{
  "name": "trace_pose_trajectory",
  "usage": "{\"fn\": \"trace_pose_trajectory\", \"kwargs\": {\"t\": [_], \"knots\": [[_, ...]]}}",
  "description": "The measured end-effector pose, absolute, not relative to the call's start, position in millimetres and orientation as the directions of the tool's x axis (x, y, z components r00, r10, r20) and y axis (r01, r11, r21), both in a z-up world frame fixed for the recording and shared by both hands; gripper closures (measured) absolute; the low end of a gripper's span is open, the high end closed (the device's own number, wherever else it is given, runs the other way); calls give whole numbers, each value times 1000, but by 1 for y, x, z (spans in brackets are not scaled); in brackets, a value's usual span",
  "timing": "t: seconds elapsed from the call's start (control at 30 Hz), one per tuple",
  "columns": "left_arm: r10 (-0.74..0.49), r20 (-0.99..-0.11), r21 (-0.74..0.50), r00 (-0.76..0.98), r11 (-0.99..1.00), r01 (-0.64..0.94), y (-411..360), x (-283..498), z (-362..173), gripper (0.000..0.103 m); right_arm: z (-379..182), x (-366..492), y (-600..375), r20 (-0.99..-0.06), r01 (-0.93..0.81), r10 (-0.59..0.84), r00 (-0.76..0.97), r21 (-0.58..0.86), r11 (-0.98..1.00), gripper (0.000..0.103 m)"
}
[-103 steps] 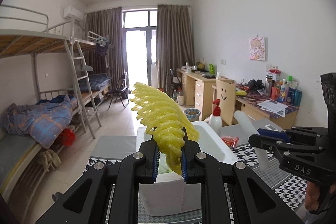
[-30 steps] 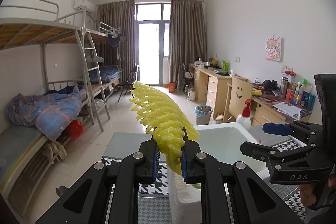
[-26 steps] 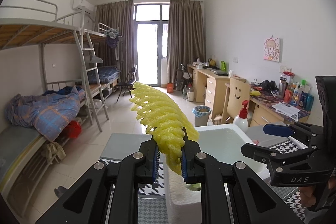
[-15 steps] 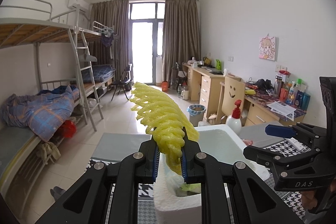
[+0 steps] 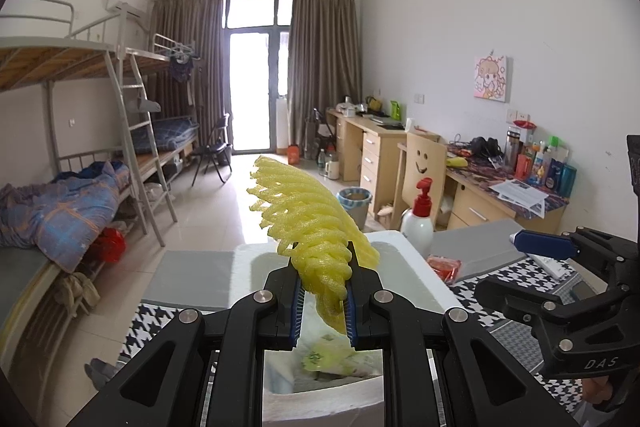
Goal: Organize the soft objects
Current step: 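Lower the yellow net over the box and open the left tool to drop it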
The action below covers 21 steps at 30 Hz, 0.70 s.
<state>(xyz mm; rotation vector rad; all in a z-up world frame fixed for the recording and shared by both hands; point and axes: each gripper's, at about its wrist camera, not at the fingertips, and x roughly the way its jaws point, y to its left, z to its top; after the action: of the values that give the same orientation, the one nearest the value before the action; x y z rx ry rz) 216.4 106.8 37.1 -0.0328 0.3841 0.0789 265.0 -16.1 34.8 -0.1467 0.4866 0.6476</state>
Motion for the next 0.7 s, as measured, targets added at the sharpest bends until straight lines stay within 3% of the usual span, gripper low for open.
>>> {"fn": "trace_pose_trajectory", "kwargs": {"t": [0.67,0.7], "knots": [[59,-426,-3,903,998,-66,93,234,27,85,30,267,-38,-481,-579,519,707,28,815,19],[60,-426,-1,903,998,-67,92,235,27,81,30,268,-38,-482,-579,518,707,28,815,19]]}}
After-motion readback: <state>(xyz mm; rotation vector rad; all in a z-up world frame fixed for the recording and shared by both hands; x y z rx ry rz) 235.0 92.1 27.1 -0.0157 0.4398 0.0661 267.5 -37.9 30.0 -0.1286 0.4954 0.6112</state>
